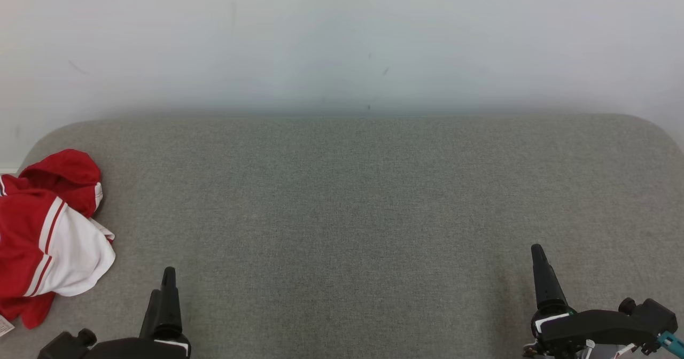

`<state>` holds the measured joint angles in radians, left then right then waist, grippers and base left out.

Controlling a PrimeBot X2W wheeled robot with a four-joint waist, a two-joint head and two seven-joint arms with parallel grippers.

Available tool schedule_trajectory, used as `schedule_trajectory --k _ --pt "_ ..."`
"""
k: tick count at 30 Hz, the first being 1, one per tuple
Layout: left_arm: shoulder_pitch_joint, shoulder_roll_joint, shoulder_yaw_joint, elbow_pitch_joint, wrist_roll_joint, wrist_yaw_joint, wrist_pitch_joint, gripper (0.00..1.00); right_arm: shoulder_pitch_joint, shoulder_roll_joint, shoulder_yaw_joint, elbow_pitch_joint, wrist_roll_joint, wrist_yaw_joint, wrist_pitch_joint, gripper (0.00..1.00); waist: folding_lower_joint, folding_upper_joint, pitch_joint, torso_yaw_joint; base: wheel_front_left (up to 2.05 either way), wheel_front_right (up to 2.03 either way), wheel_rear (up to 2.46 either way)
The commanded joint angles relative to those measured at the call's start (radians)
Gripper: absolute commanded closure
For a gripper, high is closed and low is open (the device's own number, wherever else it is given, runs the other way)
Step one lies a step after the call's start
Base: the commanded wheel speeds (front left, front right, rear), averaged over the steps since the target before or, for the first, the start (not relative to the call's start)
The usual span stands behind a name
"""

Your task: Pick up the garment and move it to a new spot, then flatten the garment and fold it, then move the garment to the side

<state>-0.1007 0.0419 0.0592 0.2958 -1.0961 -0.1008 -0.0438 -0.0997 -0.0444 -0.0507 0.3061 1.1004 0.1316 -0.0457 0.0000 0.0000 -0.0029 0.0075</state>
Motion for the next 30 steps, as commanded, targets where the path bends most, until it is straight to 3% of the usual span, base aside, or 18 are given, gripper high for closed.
schedule_trajectory --k 1,12,17,30 --pt "0.000 0.006 -0.009 -0.019 0.049 0.000 -0.012 0.00 -0.014 -0.004 0.004 -0.005 -0.051 -0.001 -0.011 0.00 0.0000 0.0000 -0.001 0.001 0.00 0.00 0.00" --pt "0.006 0.007 -0.043 -0.021 0.290 0.004 -0.049 0.00 -0.029 -0.005 0.016 0.022 -0.263 -0.001 -0.048 0.00 0.0000 0.0000 -0.004 0.006 0.00 0.00 0.00" --pt "0.001 0.014 -0.050 -0.030 0.396 0.026 -0.065 0.00 -0.035 -0.005 0.016 0.033 -0.337 -0.001 -0.064 0.00 0.0000 0.0000 -0.003 0.008 0.00 0.00 0.00" --pt "-0.012 0.039 -0.089 -0.015 0.580 0.016 -0.102 0.00 -0.042 -0.006 0.013 0.073 -0.506 -0.001 -0.098 0.00 0.0000 0.0000 -0.002 0.017 0.00 0.00 0.00"
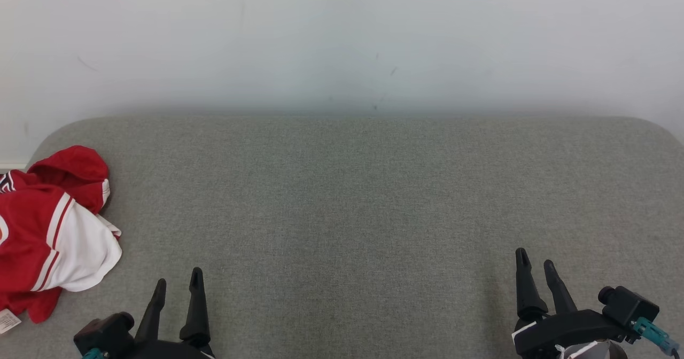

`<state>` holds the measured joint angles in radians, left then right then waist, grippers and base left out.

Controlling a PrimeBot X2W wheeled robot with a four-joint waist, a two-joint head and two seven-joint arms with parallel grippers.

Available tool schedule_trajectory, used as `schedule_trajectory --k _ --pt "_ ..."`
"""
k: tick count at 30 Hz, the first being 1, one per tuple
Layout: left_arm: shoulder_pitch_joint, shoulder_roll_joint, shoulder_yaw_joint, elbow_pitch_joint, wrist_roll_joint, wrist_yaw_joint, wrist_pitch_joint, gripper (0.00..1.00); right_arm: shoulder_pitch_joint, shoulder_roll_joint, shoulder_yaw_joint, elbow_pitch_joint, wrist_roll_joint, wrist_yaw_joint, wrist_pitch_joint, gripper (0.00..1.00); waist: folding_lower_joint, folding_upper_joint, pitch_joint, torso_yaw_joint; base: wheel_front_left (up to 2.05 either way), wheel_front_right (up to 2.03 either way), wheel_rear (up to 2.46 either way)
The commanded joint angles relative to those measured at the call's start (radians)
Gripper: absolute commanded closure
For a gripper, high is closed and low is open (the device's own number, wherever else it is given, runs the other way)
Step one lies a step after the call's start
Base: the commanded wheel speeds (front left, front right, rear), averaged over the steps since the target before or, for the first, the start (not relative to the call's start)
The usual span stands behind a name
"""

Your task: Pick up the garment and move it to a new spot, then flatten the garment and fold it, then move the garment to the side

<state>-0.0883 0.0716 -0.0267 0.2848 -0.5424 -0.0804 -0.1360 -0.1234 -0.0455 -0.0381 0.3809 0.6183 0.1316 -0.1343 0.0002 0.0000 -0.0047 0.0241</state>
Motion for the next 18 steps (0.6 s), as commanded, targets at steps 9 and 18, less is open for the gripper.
schedule_trajectory --k 9,18 --pt "-0.025 0.025 -0.023 0.001 0.114 -0.008 -0.030 0.00 -0.019 -0.005 -0.004 0.006 -0.116 -0.001 -0.016 0.00 -0.0002 0.0000 -0.002 0.003 0.00 0.00 0.00" --pt "-0.022 0.032 -0.037 0.002 0.187 -0.015 -0.052 0.00 -0.014 -0.006 -0.010 0.008 -0.208 -0.001 -0.028 0.00 -0.0002 0.0000 -0.002 0.006 0.00 0.00 0.00"
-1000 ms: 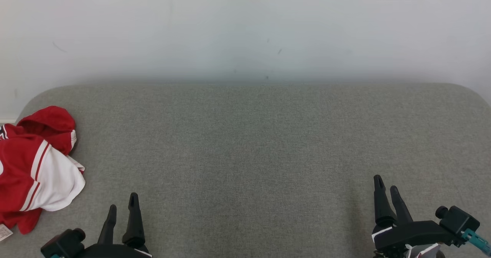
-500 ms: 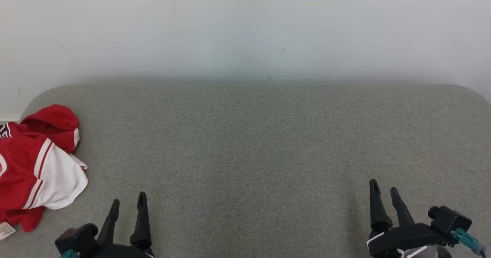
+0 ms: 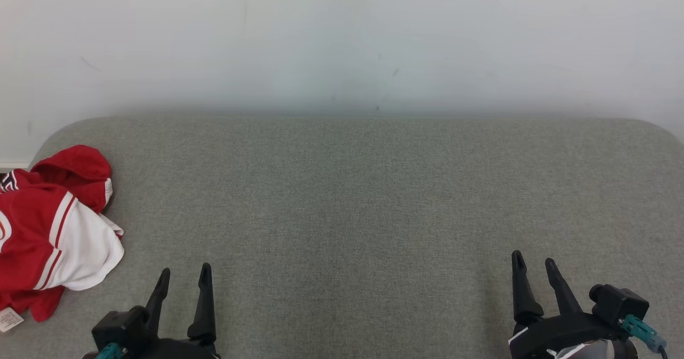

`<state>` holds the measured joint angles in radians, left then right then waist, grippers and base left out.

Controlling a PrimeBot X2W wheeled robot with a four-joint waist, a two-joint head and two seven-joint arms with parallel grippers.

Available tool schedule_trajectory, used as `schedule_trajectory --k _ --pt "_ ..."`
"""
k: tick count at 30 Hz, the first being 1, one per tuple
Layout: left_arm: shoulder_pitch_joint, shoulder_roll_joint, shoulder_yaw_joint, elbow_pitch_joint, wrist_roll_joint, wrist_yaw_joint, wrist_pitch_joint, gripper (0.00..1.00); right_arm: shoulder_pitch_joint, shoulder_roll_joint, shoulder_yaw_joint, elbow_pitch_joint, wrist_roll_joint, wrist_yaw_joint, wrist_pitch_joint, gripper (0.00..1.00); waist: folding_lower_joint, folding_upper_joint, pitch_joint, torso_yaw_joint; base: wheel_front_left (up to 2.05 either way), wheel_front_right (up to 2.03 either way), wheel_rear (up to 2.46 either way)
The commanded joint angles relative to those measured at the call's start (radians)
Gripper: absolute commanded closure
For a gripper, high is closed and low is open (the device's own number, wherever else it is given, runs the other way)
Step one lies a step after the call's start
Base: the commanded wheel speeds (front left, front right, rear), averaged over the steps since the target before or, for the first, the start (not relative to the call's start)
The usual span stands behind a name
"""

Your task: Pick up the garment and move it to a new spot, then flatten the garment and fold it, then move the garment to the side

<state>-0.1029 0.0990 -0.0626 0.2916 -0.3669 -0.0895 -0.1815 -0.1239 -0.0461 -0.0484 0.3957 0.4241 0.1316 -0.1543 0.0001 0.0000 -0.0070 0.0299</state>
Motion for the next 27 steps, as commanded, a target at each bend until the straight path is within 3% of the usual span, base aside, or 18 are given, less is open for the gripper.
schedule_trajectory --k 1,21,27 --pt "-0.007 0.005 -0.003 -0.005 0.021 -0.006 -0.008 0.00 -0.013 -0.005 0.000 -0.005 -0.022 -0.001 -0.008 0.00 0.0000 0.0000 0.000 0.000 0.00 0.00 0.00" --pt "-0.007 0.004 -0.006 0.019 0.160 -0.009 -0.053 0.00 -0.006 -0.006 0.025 0.007 -0.193 -0.001 -0.032 0.00 0.0000 0.0000 0.000 0.006 0.00 0.00 0.00" --pt "-0.004 -0.012 0.012 0.022 0.157 -0.016 -0.065 0.00 -0.003 -0.006 0.028 0.014 -0.234 -0.002 -0.036 0.00 -0.0001 0.0000 0.001 0.007 0.00 0.00 0.00"
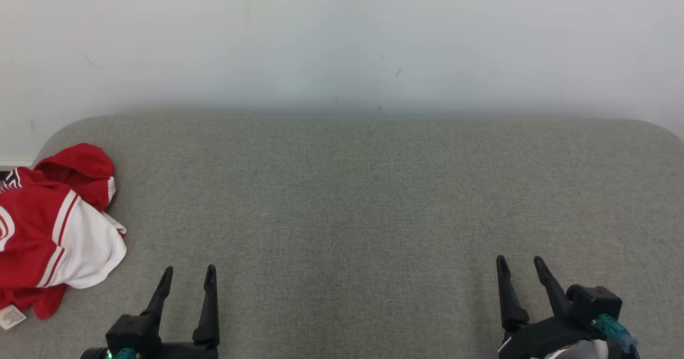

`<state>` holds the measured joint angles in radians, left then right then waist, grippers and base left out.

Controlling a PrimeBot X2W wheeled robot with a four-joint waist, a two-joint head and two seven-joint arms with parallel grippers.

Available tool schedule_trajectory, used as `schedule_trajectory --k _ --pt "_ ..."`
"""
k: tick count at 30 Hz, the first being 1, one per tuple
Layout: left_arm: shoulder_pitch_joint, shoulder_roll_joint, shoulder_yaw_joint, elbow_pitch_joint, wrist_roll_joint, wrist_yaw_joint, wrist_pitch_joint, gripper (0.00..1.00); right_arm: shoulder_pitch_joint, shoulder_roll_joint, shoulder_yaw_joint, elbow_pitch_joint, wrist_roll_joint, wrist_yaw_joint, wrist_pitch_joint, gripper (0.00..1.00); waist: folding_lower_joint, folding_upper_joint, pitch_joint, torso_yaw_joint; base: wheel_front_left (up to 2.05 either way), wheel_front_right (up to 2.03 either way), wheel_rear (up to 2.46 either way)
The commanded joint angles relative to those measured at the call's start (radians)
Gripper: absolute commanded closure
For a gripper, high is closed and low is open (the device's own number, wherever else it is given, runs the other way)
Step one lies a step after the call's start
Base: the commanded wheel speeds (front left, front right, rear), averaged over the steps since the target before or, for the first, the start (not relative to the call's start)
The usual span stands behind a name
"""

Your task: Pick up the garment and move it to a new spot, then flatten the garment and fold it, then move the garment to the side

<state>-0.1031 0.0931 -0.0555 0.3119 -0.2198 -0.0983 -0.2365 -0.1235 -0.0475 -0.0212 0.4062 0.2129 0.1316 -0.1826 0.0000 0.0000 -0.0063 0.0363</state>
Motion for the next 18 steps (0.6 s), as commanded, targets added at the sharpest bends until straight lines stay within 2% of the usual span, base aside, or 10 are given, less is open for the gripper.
schedule_trajectory --k 1,18 --pt "-0.004 -0.008 0.006 0.003 0.006 -0.006 -0.011 0.00 -0.003 -0.004 0.001 0.004 -0.025 -0.002 -0.008 0.00 0.0000 0.0000 0.000 0.001 0.00 0.00 0.00" --pt "-0.010 -0.016 -0.001 0.051 -0.053 -0.029 -0.029 0.00 0.005 -0.004 0.022 0.013 -0.042 -0.002 -0.012 0.00 0.0000 0.0000 -0.004 0.002 0.00 0.00 0.00"
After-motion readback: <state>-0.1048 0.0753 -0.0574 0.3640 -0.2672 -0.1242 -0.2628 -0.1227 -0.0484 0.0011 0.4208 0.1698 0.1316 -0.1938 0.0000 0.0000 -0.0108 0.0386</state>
